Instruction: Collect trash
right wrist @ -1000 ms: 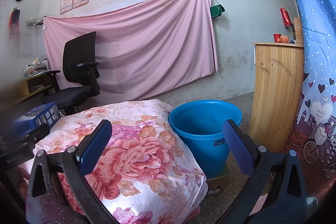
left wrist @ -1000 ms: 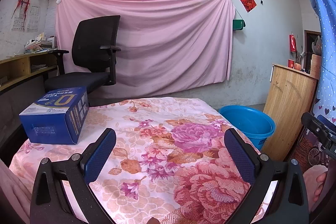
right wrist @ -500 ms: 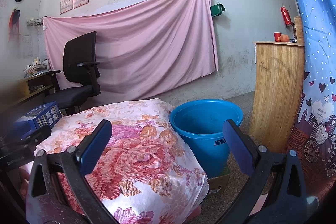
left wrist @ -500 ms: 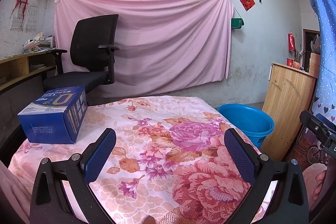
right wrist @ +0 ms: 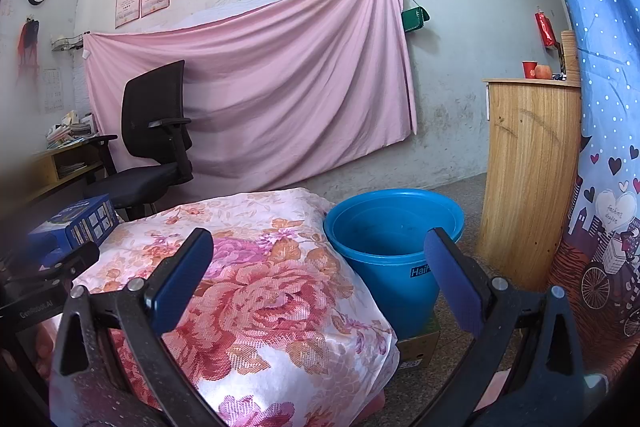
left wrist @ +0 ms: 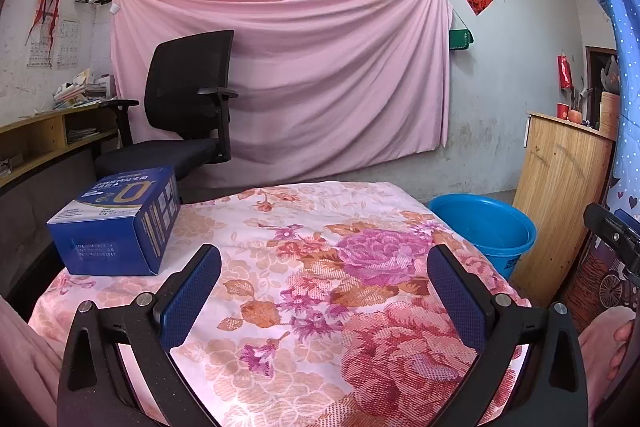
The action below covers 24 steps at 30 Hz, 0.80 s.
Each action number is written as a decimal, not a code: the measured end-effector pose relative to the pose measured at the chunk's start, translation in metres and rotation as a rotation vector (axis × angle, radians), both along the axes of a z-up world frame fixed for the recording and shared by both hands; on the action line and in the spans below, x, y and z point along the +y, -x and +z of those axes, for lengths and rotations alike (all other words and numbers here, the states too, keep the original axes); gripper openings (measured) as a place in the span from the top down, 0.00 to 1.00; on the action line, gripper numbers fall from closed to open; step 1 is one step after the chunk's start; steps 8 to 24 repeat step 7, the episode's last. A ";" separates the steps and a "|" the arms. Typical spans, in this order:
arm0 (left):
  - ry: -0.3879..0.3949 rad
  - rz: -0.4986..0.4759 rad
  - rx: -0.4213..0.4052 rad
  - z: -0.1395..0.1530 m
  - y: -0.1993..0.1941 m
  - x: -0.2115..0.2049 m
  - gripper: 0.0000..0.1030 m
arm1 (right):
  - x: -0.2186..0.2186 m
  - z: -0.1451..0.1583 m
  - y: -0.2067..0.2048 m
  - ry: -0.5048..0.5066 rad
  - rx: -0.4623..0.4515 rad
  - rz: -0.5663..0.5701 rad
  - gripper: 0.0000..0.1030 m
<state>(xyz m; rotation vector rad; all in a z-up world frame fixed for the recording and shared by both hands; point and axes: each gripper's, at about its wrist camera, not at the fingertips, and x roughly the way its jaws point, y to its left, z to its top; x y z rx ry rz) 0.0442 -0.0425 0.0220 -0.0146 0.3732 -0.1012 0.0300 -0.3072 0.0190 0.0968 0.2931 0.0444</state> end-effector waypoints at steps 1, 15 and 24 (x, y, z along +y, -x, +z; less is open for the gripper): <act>0.000 -0.002 0.001 0.000 0.000 0.000 0.02 | 0.000 0.000 0.000 0.000 0.000 0.000 0.00; -0.004 -0.004 0.003 -0.002 -0.001 0.000 0.02 | 0.000 -0.001 -0.001 -0.004 -0.001 0.001 0.00; -0.004 -0.004 0.003 -0.002 -0.001 0.000 0.02 | 0.000 -0.001 -0.001 -0.004 -0.001 0.001 0.00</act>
